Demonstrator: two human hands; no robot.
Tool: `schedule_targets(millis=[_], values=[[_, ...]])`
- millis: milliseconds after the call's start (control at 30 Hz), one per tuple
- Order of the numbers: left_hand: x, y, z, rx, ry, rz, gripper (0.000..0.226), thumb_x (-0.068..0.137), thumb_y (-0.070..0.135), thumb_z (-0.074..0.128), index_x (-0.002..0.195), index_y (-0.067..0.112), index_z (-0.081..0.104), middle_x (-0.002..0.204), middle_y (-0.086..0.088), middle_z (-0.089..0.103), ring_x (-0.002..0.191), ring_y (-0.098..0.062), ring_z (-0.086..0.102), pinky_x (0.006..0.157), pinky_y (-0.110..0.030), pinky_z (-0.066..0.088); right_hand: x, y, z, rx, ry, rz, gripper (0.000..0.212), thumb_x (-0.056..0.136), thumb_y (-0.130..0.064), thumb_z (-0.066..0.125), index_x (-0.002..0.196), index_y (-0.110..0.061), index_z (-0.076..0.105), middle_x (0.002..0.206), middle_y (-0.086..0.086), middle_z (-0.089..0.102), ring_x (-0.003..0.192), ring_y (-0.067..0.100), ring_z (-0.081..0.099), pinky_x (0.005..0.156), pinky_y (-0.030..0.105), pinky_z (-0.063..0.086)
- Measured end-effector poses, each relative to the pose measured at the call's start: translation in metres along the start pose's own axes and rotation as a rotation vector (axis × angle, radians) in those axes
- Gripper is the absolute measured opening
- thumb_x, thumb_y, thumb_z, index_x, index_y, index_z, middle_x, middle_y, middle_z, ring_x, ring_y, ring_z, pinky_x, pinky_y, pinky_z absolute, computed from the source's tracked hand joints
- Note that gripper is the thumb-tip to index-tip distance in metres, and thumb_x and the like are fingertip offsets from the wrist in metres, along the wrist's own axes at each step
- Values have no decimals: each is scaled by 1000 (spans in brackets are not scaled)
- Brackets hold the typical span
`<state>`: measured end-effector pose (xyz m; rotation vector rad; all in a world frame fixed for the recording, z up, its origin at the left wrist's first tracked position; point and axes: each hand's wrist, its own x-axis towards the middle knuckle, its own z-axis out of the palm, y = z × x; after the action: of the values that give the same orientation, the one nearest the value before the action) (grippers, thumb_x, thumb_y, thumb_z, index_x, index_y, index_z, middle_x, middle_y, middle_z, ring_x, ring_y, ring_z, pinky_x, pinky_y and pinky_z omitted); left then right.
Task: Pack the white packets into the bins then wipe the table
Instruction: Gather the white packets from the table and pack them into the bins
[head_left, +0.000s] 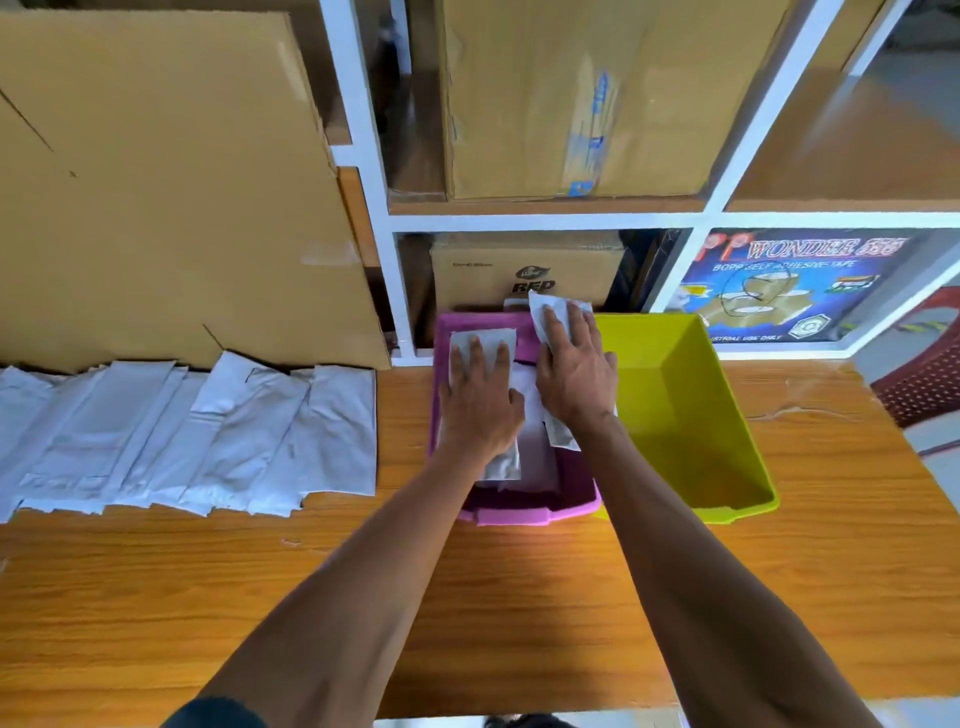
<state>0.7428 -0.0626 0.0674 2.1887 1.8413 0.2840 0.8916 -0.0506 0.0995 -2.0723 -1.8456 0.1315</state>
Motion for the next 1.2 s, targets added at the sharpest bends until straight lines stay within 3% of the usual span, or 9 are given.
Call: schedule_targets(millis=[133, 300, 500, 700, 800, 933, 1033, 1100, 1200], values=[[6, 4, 18, 4, -63, -62, 75, 108, 41, 40, 168, 34, -3, 177, -7, -12, 161, -42, -13, 125, -66, 14, 6, 15, 6, 10, -20, 13, 59, 107, -37, 43, 164, -34, 28, 174, 4, 18, 161, 29, 12, 111, 65, 37], [17, -3, 42, 105, -88, -104, 77, 103, 41, 51, 167, 34, 9, 176, -7, 7, 160, -45, 7, 118, -65, 33, 8, 38, 10, 16, -22, 12, 60, 104, -35, 46, 162, -34, 30, 173, 5, 21, 160, 30, 16, 106, 64, 40], [26, -12, 60, 183, -150, -80, 70, 110, 35, 35, 170, 21, 2, 177, -14, -10, 161, -38, -16, 127, -58, -10, 10, 43, 12, 4, -7, -17, 59, 104, -35, 47, 162, -34, 31, 173, 5, 23, 160, 29, 18, 104, 61, 42], [20, -25, 58, 225, -340, 10, 74, 112, 31, 36, 168, 18, -11, 174, -11, -24, 159, -37, -24, 129, -54, -5, 14, 27, 16, 14, -7, -38, 58, 107, -34, 46, 162, -33, 30, 173, 6, 22, 160, 31, 18, 106, 64, 42], [21, -28, 52, 262, -349, 15, 88, 109, 30, 50, 167, 10, -14, 173, -16, -23, 160, -38, -18, 131, -52, -2, 15, 13, 16, 12, -6, -65, 59, 107, -32, 46, 163, -32, 30, 174, 6, 20, 160, 31, 17, 107, 63, 41], [22, -24, 34, 146, -226, 24, 79, 104, 6, 54, 167, 1, 7, 174, -25, 2, 162, -38, 9, 130, -45, 20, 14, -4, 22, -5, -10, -88, 61, 105, -35, 47, 163, -32, 29, 174, 6, 19, 160, 31, 17, 105, 60, 42], [27, -28, 14, -100, 4, -17, 66, 92, -7, 61, 155, 2, 39, 159, -21, 41, 143, -36, 47, 110, -41, 48, 11, -17, 31, -17, -20, -76, 61, 104, -36, 49, 163, -33, 30, 173, 6, 22, 160, 31, 19, 108, 60, 42], [30, -29, -2, -180, 120, -5, 60, 88, -12, 60, 145, 2, 50, 142, -19, 56, 128, -36, 59, 100, -41, 51, 7, -24, 37, -18, -38, -57, 60, 105, -36, 47, 163, -33, 30, 173, 7, 24, 159, 32, 20, 110, 60, 41], [32, -31, -25, -211, 202, 6, 61, 91, -12, 55, 151, 0, 48, 150, -22, 54, 133, -40, 56, 109, -45, 47, 0, -34, 50, -44, -96, -30, 60, 106, -37, 44, 163, -34, 26, 174, 7, 20, 160, 32, 17, 107, 56, 40]])
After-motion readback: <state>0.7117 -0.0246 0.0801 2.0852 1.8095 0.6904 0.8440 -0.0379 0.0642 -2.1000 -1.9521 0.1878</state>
